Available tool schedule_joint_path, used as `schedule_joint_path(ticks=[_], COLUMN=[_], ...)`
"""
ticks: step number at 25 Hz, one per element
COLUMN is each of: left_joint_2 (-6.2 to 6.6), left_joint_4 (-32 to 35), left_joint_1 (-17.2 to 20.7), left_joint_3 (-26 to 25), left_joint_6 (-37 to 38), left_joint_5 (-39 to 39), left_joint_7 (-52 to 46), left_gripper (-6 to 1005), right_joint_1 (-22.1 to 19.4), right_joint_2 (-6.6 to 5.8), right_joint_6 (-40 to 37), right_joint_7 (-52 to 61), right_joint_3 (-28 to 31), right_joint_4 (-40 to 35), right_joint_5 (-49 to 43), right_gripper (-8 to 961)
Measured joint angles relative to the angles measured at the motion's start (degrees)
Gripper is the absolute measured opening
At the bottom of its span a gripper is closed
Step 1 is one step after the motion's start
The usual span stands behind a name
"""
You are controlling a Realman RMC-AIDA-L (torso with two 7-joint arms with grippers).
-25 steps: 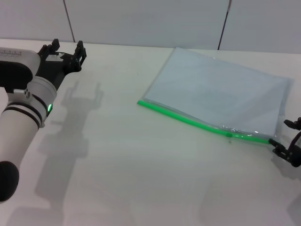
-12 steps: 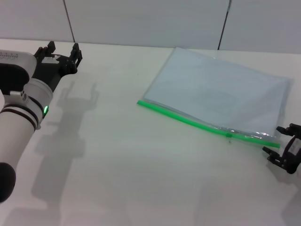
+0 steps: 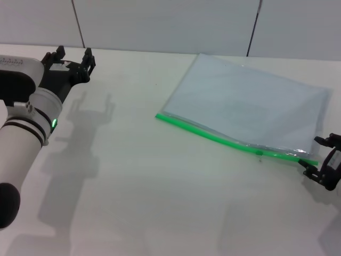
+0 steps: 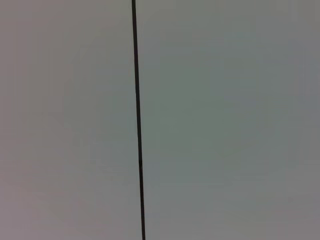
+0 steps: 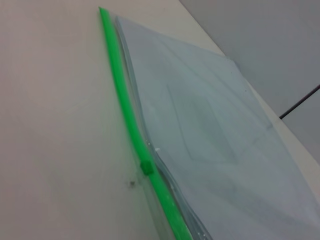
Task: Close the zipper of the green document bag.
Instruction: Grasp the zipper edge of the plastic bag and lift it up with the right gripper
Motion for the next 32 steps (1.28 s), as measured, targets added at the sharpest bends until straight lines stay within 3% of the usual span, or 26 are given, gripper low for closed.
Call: schedule_joint_path(ticks=[23, 32], left_joint_2=[-0.47, -0.54], left_joint_4=[0.0, 0.8], left_joint_1=[-0.8, -0.8], left_joint_3=[0.0, 0.0], left_joint_6=[0.0, 0.0], left_joint_5=[0.0, 0.0], left_joint_7=[0.4, 0.4], left_gripper=[650, 649], right_joint_1=[4.1, 1.5], right_joint_2=[0.17, 0.38], right_joint_6=[7.3, 7.2], right_joint_7=[0.0, 0.0], right_joint_3=[-2.3, -3.0], right_joint_4=[3.8, 2.2], right_joint_5=[-1.5, -5.1], right_gripper=[607, 610])
